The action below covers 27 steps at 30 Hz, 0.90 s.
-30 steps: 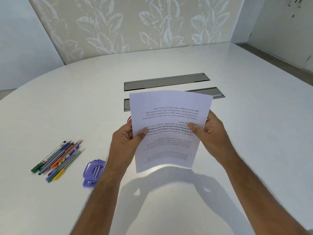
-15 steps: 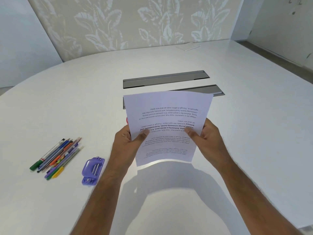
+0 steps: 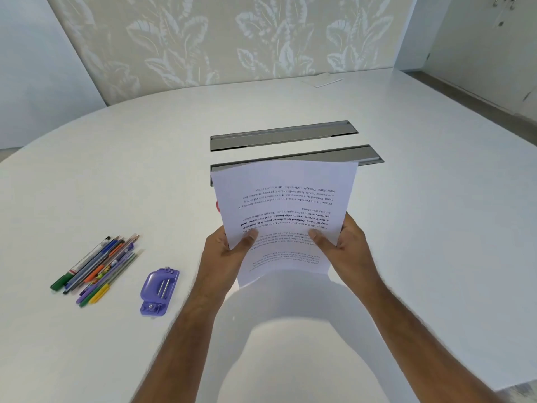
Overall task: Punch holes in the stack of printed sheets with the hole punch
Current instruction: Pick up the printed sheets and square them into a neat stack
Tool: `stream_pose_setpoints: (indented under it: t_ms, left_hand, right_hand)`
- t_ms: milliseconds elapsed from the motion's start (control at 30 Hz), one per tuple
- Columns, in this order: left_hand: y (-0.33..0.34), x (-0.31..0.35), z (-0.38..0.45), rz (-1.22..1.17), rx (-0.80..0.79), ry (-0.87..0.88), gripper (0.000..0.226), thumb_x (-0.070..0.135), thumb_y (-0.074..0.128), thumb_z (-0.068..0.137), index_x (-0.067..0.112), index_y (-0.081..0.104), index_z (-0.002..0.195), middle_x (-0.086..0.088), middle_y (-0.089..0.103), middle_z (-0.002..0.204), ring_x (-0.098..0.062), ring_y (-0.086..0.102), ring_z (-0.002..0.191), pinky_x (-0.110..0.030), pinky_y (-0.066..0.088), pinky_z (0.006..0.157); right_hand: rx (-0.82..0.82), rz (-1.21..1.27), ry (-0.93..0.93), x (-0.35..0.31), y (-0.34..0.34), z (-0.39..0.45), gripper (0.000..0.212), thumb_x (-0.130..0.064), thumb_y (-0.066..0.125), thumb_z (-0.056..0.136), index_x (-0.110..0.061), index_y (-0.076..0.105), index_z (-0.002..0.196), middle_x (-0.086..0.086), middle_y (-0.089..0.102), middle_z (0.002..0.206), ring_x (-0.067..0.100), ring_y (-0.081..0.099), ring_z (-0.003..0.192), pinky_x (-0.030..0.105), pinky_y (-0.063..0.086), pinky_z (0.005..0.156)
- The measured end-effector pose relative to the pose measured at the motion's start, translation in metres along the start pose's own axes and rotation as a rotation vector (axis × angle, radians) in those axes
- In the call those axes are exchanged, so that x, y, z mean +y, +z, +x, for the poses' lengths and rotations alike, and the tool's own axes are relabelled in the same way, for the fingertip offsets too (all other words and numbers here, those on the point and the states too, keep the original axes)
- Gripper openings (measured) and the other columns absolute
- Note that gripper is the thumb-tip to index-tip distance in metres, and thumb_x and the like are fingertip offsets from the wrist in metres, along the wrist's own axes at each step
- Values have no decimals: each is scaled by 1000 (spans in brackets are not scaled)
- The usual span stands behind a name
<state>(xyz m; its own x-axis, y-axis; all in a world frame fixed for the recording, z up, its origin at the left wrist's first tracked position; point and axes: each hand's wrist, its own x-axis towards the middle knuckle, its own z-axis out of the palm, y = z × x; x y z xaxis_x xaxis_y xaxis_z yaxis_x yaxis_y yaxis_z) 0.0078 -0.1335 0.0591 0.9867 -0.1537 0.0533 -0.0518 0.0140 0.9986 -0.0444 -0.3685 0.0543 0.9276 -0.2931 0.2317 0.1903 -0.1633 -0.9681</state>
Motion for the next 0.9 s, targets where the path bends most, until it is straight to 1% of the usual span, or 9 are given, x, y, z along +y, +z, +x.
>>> stream_pose_setpoints:
  t_ms: [133, 200, 300, 400, 467, 567, 733, 833, 900]
  left_hand:
    - [-3, 0, 1, 20, -3, -13, 15, 41, 75, 93, 45, 77, 108, 15, 83, 106, -7, 79, 92, -11, 56, 68]
    - [-5, 3, 2, -6, -3, -5, 16, 40, 76, 93, 42, 78, 109, 14, 83, 107, -6, 79, 92, -13, 57, 69]
    - [-8, 9, 4, -73, 23, 2, 26, 43, 78, 89, 36, 78, 113, 10, 82, 112, -11, 78, 99, -28, 57, 83]
    - [-10, 18, 6, -197, 15, 5, 33, 38, 81, 87, 27, 78, 119, 1, 81, 121, -19, 76, 109, -41, 56, 97]
    - [-11, 24, 7, -293, -6, 11, 35, 33, 82, 86, 25, 78, 120, -3, 78, 126, -23, 73, 116, -44, 53, 103]
    - [-11, 31, 6, -362, -34, 44, 29, 24, 79, 90, 27, 78, 119, -3, 77, 128, -21, 72, 117, -38, 56, 99]
    - [-7, 36, 3, -454, -58, 59, 30, 14, 72, 95, 25, 77, 122, -4, 77, 130, -19, 73, 116, -30, 59, 93]
    - [-7, 34, 2, -525, -75, 74, 33, 16, 74, 95, 26, 76, 126, -4, 75, 132, -18, 72, 118, -29, 59, 93]
    - [-7, 31, 2, -571, -77, 70, 37, 18, 76, 93, 26, 73, 129, -4, 74, 135, -18, 71, 122, -28, 59, 94]
  right_hand:
    - [-12, -9, -13, -1, -1, 0, 38, -14, 77, 97, -40, 62, 120, -28, 76, 116, -1, 75, 104, 14, 59, 78]
    - [-24, -11, -10, -1, -5, 2, 34, -14, 78, 97, -36, 65, 120, -26, 77, 115, 1, 76, 101, 14, 59, 76]
    - [-23, -25, 30, 3, -11, 4, 23, -20, 82, 94, -25, 69, 113, -19, 81, 108, 6, 79, 92, 16, 59, 73]
    - [11, -69, 46, 6, -15, 3, 20, -30, 86, 89, -23, 71, 100, -16, 82, 99, 8, 78, 85, 17, 60, 70]
    - [35, -84, 48, 8, -17, 3, 21, -33, 88, 87, -25, 73, 99, -13, 82, 97, 15, 76, 84, 19, 61, 70]
    - [53, -43, 61, 9, -19, 3, 26, -38, 90, 82, -28, 75, 100, -8, 82, 95, 20, 75, 83, 25, 61, 72]
    - [120, 180, 148, 10, -20, 2, 55, -54, 99, 60, -17, 78, 94, 2, 83, 97, 15, 73, 79, 28, 61, 74]
    - [128, 326, 183, 14, -20, 3, 55, -51, 103, 55, -18, 77, 91, 7, 82, 101, 22, 72, 87, 39, 60, 87]
    - [107, 451, 196, 15, -18, 3, 52, -43, 104, 57, -19, 80, 96, 9, 82, 109, 25, 74, 97, 42, 59, 98]
